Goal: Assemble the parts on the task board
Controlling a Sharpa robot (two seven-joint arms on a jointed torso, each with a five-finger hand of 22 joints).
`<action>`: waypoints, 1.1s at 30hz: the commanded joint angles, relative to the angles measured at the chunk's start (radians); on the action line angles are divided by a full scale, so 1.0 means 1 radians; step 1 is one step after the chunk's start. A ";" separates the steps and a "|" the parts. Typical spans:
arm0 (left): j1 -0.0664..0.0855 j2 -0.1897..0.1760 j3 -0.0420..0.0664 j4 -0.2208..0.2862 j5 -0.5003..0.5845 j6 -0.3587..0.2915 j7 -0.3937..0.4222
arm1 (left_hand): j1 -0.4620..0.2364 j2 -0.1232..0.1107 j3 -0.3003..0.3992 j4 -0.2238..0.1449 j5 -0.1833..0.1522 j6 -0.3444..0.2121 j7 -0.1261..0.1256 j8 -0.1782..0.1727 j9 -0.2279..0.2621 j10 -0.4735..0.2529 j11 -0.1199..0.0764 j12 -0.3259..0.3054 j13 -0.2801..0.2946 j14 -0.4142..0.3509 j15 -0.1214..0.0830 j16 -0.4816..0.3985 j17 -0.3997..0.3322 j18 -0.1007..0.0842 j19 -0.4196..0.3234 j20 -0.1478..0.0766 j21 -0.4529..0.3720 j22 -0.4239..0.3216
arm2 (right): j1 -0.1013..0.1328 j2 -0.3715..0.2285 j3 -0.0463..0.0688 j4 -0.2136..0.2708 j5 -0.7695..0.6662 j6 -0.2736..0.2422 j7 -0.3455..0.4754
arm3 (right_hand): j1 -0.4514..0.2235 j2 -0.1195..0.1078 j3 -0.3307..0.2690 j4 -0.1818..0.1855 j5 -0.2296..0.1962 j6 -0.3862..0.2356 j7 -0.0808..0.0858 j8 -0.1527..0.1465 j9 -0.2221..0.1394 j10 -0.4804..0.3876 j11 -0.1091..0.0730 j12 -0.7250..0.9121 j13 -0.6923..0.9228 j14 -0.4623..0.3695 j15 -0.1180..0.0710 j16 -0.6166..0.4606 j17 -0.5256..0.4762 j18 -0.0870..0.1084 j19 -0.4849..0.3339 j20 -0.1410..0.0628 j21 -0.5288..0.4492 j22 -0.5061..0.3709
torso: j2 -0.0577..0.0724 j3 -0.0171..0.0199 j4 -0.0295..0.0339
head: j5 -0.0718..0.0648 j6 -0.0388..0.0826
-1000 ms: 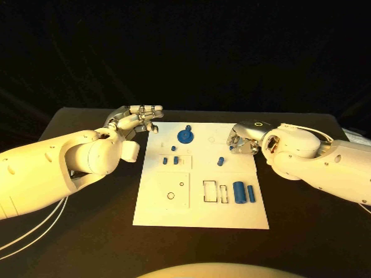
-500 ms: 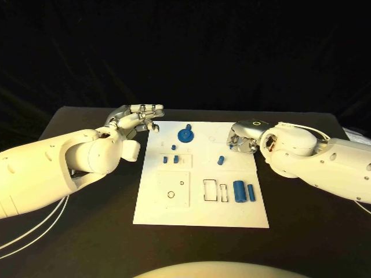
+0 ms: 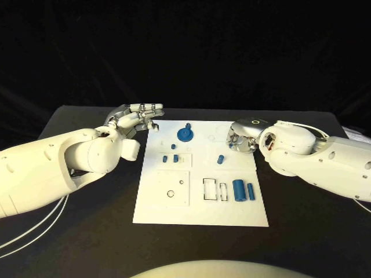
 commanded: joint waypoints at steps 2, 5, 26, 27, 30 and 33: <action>0.000 0.000 0.001 0.002 0.005 0.033 -0.004 | 0.024 0.013 0.011 -0.024 0.014 -0.011 0.003 0.004 -0.002 -0.013 0.005 0.004 -0.001 -0.011 -0.003 -0.009 -0.004 0.021 -0.004 -0.002 -0.006 -0.001 | -0.008 -0.008 -0.005 0.008 -0.014 -0.044 -0.005 | -0.016 -0.002 0.015 -0.001 -0.001 0.007 0.000 0.003 0.003 0.011 0.002 -0.006 0.001 0.042 -0.006 -0.009 -0.011 -0.010 0.014 0.005 0.013 0.017 | -0.001 -0.0001 0.0011 | -0.001 -0.001; 0.000 -0.002 0.001 0.002 0.005 0.039 -0.007 | 0.033 0.013 0.023 -0.036 0.019 -0.018 0.008 0.002 -0.003 -0.020 0.009 0.004 -0.003 -0.015 -0.002 -0.011 -0.007 0.019 -0.006 -0.003 -0.003 0.003 | -0.008 -0.015 -0.004 0.015 -0.008 -0.081 -0.007 | -0.026 -0.007 0.022 -0.001 -0.001 0.009 0.001 0.002 0.003 0.012 0.003 -0.008 0.001 0.044 -0.005 -0.007 -0.011 -0.012 0.019 0.007 0.019 0.026 | -0.001 -0.0003 0.0018 | -0.001 -0.002; -0.002 -0.009 0.000 -0.001 0.000 0.052 -0.021 | 0.035 0.006 0.033 -0.054 0.020 -0.031 0.015 -0.002 -0.004 -0.034 0.015 0.007 -0.005 -0.023 0.002 -0.014 -0.013 0.018 -0.014 -0.002 0.002 0.013 | 0.013 -0.094 0.008 0.136 0.020 -0.141 -0.007 | -0.038 -0.015 0.032 -0.001 -0.002 0.012 0.003 0.002 0.004 0.018 0.005 -0.009 0.001 0.045 -0.004 -0.005 -0.011 -0.014 0.025 0.009 0.028 0.039 | -0.001 -0.0007 0.0003 | 0.002 -0.002; -0.002 -0.010 0.000 -0.001 0.000 0.052 -0.021 | 0.035 0.006 0.033 -0.054 0.020 -0.032 0.015 -0.002 -0.004 -0.035 0.016 0.007 -0.005 -0.024 0.002 -0.015 -0.013 0.018 -0.015 -0.002 0.002 0.013 | 0.014 -0.099 0.009 0.156 0.022 -0.145 -0.006 | -0.038 -0.015 0.032 -0.001 -0.002 0.012 0.003 0.002 0.004 0.018 0.005 -0.009 0.001 0.045 -0.004 -0.005 -0.011 -0.014 0.025 0.009 0.028 0.039 | 0.000 -0.0005 -0.0009 | 0.003 -0.001; -0.003 -0.009 0.000 -0.001 0.000 0.053 -0.021 | 0.035 0.006 0.034 -0.055 0.020 -0.032 0.015 -0.002 -0.004 -0.035 0.016 0.007 -0.005 -0.024 0.002 -0.015 -0.013 0.018 -0.015 -0.002 0.003 0.013 | 0.015 -0.100 0.010 0.200 0.029 -0.153 -0.001 | -0.038 -0.016 0.034 -0.002 -0.002 0.013 0.003 0.002 0.004 0.018 0.006 -0.009 0.001 0.045 -0.004 -0.004 -0.010 -0.014 0.026 0.009 0.030 0.041 | -0.001 -0.0010 -0.0019 | 0.006 0.003; -0.003 -0.008 0.000 -0.001 0.000 0.053 -0.021 | 0.035 0.006 0.034 -0.055 0.020 -0.032 0.015 -0.002 -0.004 -0.035 0.016 0.007 -0.005 -0.024 0.002 -0.015 -0.013 0.018 -0.015 -0.002 0.003 0.013 | 0.015 -0.088 0.010 0.233 0.034 -0.155 0.005 | -0.038 -0.017 0.038 -0.004 -0.001 0.013 0.005 0.002 0.005 0.019 0.007 -0.010 0.001 0.045 -0.003 -0.002 -0.008 -0.014 0.028 0.010 0.032 0.044 | 0.000 -0.0017 0.0012 | 0.008 0.003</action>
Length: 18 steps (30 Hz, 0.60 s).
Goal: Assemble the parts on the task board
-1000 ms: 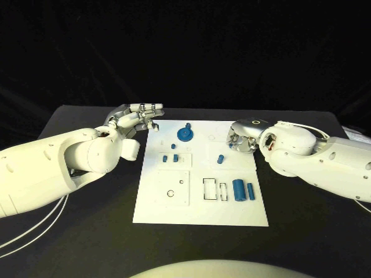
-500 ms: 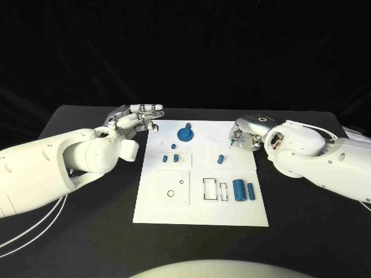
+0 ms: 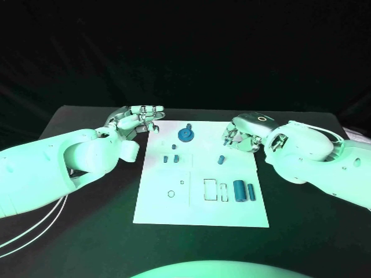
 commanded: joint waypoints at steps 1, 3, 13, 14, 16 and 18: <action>0.000 0.002 0.001 0.001 0.000 0.021 0.001 | 0.006 -0.002 0.000 -0.005 0.004 -0.007 0.001 -0.002 -0.002 -0.005 0.000 0.007 -0.001 -0.006 0.002 -0.003 -0.001 0.009 -0.008 -0.002 0.007 0.001 | -0.001 0.017 0.001 0.035 0.008 -0.020 0.010 | -0.006 -0.001 0.008 -0.001 0.001 0.010 0.001 0.001 0.001 0.003 0.001 -0.006 -0.001 0.046 -0.003 0.004 0.002 -0.015 0.005 0.001 0.003 0.002 | 0.001 -0.0005 0.0023 | 0.004 0.002; -0.001 0.003 0.001 0.001 0.000 0.021 0.001 | 0.006 -0.002 0.000 -0.005 0.004 -0.007 0.001 -0.002 -0.002 -0.005 0.000 0.007 -0.001 -0.006 0.002 -0.003 -0.001 0.009 -0.008 -0.002 0.007 0.001 | -0.004 0.030 0.001 0.048 0.007 -0.021 0.013 | -0.006 -0.001 0.009 -0.001 0.001 0.010 0.001 0.001 0.001 0.003 0.002 -0.006 -0.001 0.046 -0.003 0.004 0.002 -0.015 0.005 0.001 0.004 0.002 | 0.001 -0.0007 0.0020 | 0.007 0.001; -0.001 0.007 0.001 0.007 0.000 0.022 0.002 | 0.005 -0.002 0.001 -0.005 0.004 -0.008 0.001 -0.002 -0.002 -0.006 0.000 0.007 -0.001 -0.006 0.003 -0.003 -0.001 0.009 -0.009 -0.002 0.007 0.002 | -0.049 0.121 -0.003 0.064 -0.014 -0.005 0.037 | -0.007 -0.005 0.027 -0.008 0.003 0.007 0.007 -0.003 0.001 0.000 0.006 -0.009 -0.002 0.046 0.000 0.007 0.002 -0.015 0.006 0.003 0.007 0.005 | 0.002 -0.0021 0.0030 | 0.023 -0.003; -0.001 0.007 0.001 0.008 0.000 0.022 0.002 | 0.005 -0.002 0.001 -0.005 0.004 -0.008 0.001 -0.002 -0.002 -0.006 0.000 0.007 -0.001 -0.006 0.003 -0.003 -0.001 0.009 -0.009 -0.002 0.007 0.002 | -0.058 0.128 -0.003 0.063 -0.019 -0.003 0.039 | -0.007 -0.005 0.030 -0.010 0.004 0.006 0.008 -0.003 0.001 0.000 0.007 -0.010 -0.002 0.046 0.000 0.007 0.002 -0.015 0.006 0.004 0.007 0.005 | 0.002 -0.0017 0.0022 | 0.023 -0.002; -0.001 0.007 0.001 0.009 0.000 0.021 0.001 | 0.005 -0.002 0.001 -0.005 0.004 -0.008 0.001 -0.002 -0.002 -0.006 0.000 0.007 -0.001 -0.006 0.003 -0.003 -0.001 0.009 -0.009 -0.002 0.007 0.002 | -0.076 0.143 -0.003 0.060 -0.024 0.000 0.044 | -0.006 -0.005 0.032 -0.011 0.004 0.006 0.008 -0.004 0.001 0.000 0.007 -0.010 -0.002 0.046 0.000 0.008 0.002 -0.015 0.006 0.004 0.007 0.006 | 0.001 -0.0019 0.0021 | 0.024 -0.001; -0.001 0.006 0.001 0.012 0.000 0.020 0.001 | 0.005 -0.001 0.001 -0.005 0.004 -0.008 0.002 -0.002 -0.001 -0.006 0.000 0.008 -0.001 -0.007 0.003 -0.003 -0.002 0.009 -0.010 -0.002 0.008 0.003 | -0.093 0.159 -0.004 0.053 -0.028 0.002 0.048 | -0.007 -0.005 0.036 -0.012 0.004 0.005 0.009 -0.004 0.001 -0.001 0.008 -0.010 -0.002 0.046 0.001 0.009 0.003 -0.015 0.006 0.004 0.009 0.007 | 0.001 -0.0020 0.0009 | 0.027 -0.003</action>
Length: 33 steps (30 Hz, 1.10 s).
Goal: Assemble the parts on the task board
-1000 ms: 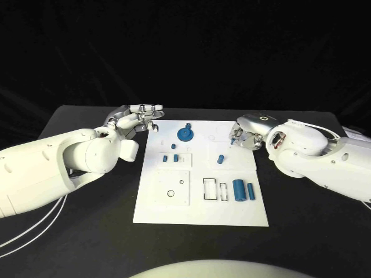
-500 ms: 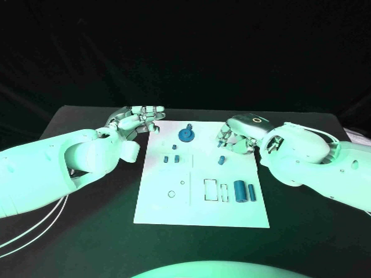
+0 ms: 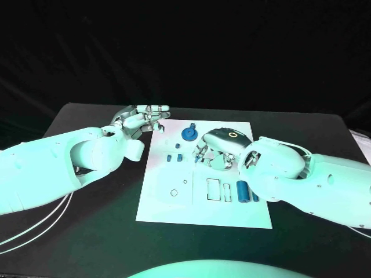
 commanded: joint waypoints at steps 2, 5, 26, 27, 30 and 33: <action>0.000 0.001 0.001 0.006 0.000 0.017 0.003 | 0.005 -0.001 0.001 -0.005 0.004 -0.008 0.002 -0.001 -0.001 -0.006 0.000 0.003 -0.001 -0.005 0.002 -0.003 -0.002 0.009 -0.006 0.002 0.004 0.002 | -0.028 0.028 -0.001 -0.016 -0.033 0.014 0.028 | -0.003 -0.001 0.009 -0.002 0.003 0.003 0.005 -0.004 0.001 -0.001 0.008 -0.004 0.000 0.046 0.001 0.005 0.002 -0.015 0.005 0.003 0.003 0.002 | 0.001 0.0011 -0.0035 | 0.008 -0.002; 0.000 0.001 0.001 0.007 0.000 0.017 0.003 | 0.005 -0.001 0.001 -0.005 0.004 -0.008 0.002 -0.001 -0.001 -0.006 0.000 0.003 -0.001 -0.005 0.002 -0.003 -0.002 0.009 -0.006 0.002 0.004 0.002 | -0.045 0.049 -0.002 -0.034 -0.048 0.015 0.031 | -0.005 -0.003 0.014 -0.003 0.003 0.002 0.007 -0.005 0.001 -0.002 0.010 -0.004 -0.001 0.046 0.002 0.006 0.002 -0.015 0.004 0.004 0.004 0.002 | 0.000 0.0012 -0.0024 | 0.008 -0.004; 0.000 0.004 0.001 0.003 -0.002 0.025 0.000 | -0.004 0.001 0.001 -0.003 0.003 -0.011 0.003 -0.001 -0.001 -0.011 0.002 0.005 -0.002 -0.007 0.004 -0.003 -0.003 0.008 -0.010 0.004 0.005 0.004 | -0.080 0.100 -0.005 -0.082 -0.080 0.061 0.033 | -0.012 -0.006 0.020 -0.004 0.003 0.001 0.009 -0.006 0.001 -0.005 0.012 -0.005 0.000 0.045 0.004 0.007 0.001 -0.014 0.003 0.005 0.004 0.000 | 0.000 0.0020 -0.0016 | 0.018 -0.019; 0.000 0.004 0.001 0.002 -0.002 0.026 -0.001 | -0.005 0.001 0.001 -0.003 0.003 -0.011 0.003 -0.001 -0.001 -0.011 0.002 0.005 -0.002 -0.007 0.004 -0.003 -0.003 0.008 -0.010 0.004 0.005 0.005 | -0.080 0.100 -0.005 -0.082 -0.082 0.062 0.033 | -0.012 -0.006 0.020 -0.004 0.003 0.001 0.009 -0.006 0.001 -0.005 0.012 -0.005 0.000 0.045 0.004 0.007 0.001 -0.014 0.003 0.005 0.004 0.000 | 0.000 0.0021 -0.0020 | 0.018 -0.019; 0.000 0.003 0.001 -0.001 -0.003 0.026 -0.001 | -0.005 0.001 0.001 -0.003 0.003 -0.011 0.003 -0.001 -0.001 -0.011 0.002 0.005 -0.002 -0.007 0.004 -0.003 -0.003 0.008 -0.010 0.004 0.005 0.005 | -0.080 0.100 -0.005 -0.081 -0.085 0.069 0.032 | -0.014 -0.007 0.020 -0.004 0.002 0.001 0.009 -0.006 0.001 -0.005 0.013 -0.004 0.000 0.045 0.004 0.007 0.001 -0.015 0.003 0.006 0.004 0.001 | 0.001 0.0027 -0.0024 | 0.019 -0.021; 0.000 0.003 0.001 -0.003 -0.003 0.026 -0.002 | -0.005 0.001 0.001 -0.003 0.003 -0.011 0.003 -0.001 -0.001 -0.011 0.002 0.005 -0.002 -0.007 0.004 -0.003 -0.003 0.008 -0.010 0.004 0.005 0.005 | -0.080 0.099 -0.005 -0.080 -0.090 0.073 0.028 | -0.014 -0.007 0.020 -0.004 0.002 0.001 0.009 -0.006 0.001 -0.005 0.013 -0.004 0.000 0.045 0.004 0.007 0.001 -0.015 0.003 0.006 0.004 0.001 | 0.001 0.0030 -0.0020 | 0.019 -0.022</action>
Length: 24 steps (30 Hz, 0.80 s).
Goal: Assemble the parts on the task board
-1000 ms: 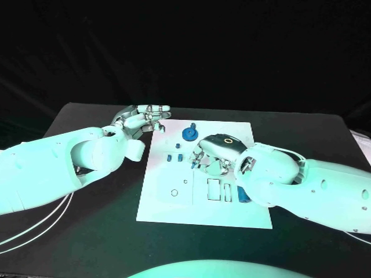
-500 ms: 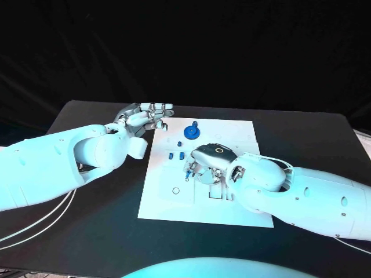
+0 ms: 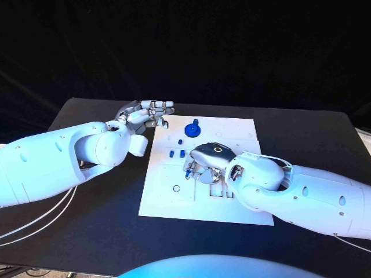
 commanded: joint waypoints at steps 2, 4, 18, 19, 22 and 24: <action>0.000 0.001 0.001 -0.002 -0.003 0.022 0.002 | -0.005 0.001 0.001 -0.003 0.003 -0.004 0.000 -0.001 -0.001 -0.007 -0.001 0.005 -0.001 -0.005 0.002 -0.003 -0.001 0.009 -0.007 0.001 0.005 0.001 | -0.004 -0.002 -0.003 0.001 -0.034 0.037 -0.003 | -0.007 0.000 0.005 -0.001 0.003 0.000 0.004 0.005 0.002 -0.001 0.009 -0.004 0.000 0.045 0.004 0.003 0.000 -0.015 0.001 0.004 0.004 0.000 | 0.000 0.0005 0.0003 | -0.001 -0.003; 0.000 0.001 0.001 -0.002 -0.005 0.022 0.001 | -0.005 0.001 0.001 -0.003 0.003 -0.004 0.000 -0.001 -0.001 -0.007 -0.001 0.005 -0.001 -0.005 0.002 -0.003 -0.001 0.009 -0.007 0.001 0.005 0.001 | -0.004 -0.004 -0.003 0.003 -0.039 0.034 -0.004 | -0.007 0.000 0.005 -0.001 0.003 0.000 0.004 0.005 0.002 -0.001 0.009 -0.004 0.000 0.045 0.004 0.003 0.000 -0.015 0.001 0.004 0.004 0.000 | 0.000 0.0001 0.0005 | -0.001 -0.003; 0.000 0.002 0.001 -0.011 -0.008 0.026 -0.002 | -0.006 0.001 0.001 -0.003 0.003 -0.005 0.000 -0.001 -0.001 -0.009 -0.001 0.005 -0.001 -0.006 0.003 -0.003 -0.001 0.009 -0.007 0.001 0.005 0.002 | -0.005 -0.010 -0.003 0.023 -0.047 0.029 -0.008 | -0.010 -0.002 0.006 -0.001 0.002 0.000 0.004 0.006 0.002 -0.001 0.009 -0.004 0.000 0.045 0.005 0.004 0.000 -0.015 0.001 0.004 0.005 0.001 | 0.000 0.0003 0.0004 | 0.002 -0.007; 0.000 0.002 0.001 -0.011 -0.008 0.026 -0.002 | -0.006 0.001 0.001 -0.003 0.003 -0.005 0.000 -0.001 -0.001 -0.009 -0.001 0.005 -0.001 -0.006 0.003 -0.003 -0.001 0.009 -0.007 0.001 0.005 0.002 | -0.005 -0.009 -0.003 0.023 -0.048 0.031 -0.010 | -0.010 -0.002 0.006 -0.001 0.002 0.000 0.004 0.006 0.002 -0.001 0.009 -0.004 0.000 0.045 0.005 0.004 0.000 -0.015 0.001 0.004 0.005 0.001 | 0.000 0.0003 0.0004 | 0.002 -0.007; 0.000 0.002 0.001 -0.011 -0.008 0.027 -0.003 | -0.006 0.001 0.001 -0.003 0.003 -0.005 0.000 -0.001 -0.001 -0.009 -0.001 0.005 -0.001 -0.006 0.003 -0.003 -0.001 0.009 -0.007 0.001 0.005 0.002 | -0.005 -0.008 -0.003 0.023 -0.054 0.040 -0.019 | -0.011 -0.002 0.006 -0.001 0.002 0.000 0.004 0.006 0.002 -0.001 0.009 -0.004 0.000 0.045 0.005 0.004 0.000 -0.015 0.001 0.004 0.005 0.001 | 0.000 -0.0003 0.0001 | 0.002 -0.007; 0.000 0.002 0.001 -0.011 -0.008 0.027 -0.003 | -0.006 0.001 0.001 -0.003 0.003 -0.005 0.000 -0.001 -0.001 -0.009 -0.001 0.005 -0.001 -0.006 0.003 -0.003 -0.001 0.009 -0.007 0.001 0.005 0.002 | -0.005 -0.005 -0.003 0.022 -0.060 0.051 -0.027 | -0.013 -0.004 0.006 -0.001 0.001 0.001 0.004 0.006 0.002 -0.001 0.010 -0.004 0.000 0.045 0.005 0.004 0.000 -0.014 0.000 0.004 0.004 0.000 | 0.000 -0.0005 0.0001 | 0.002 -0.007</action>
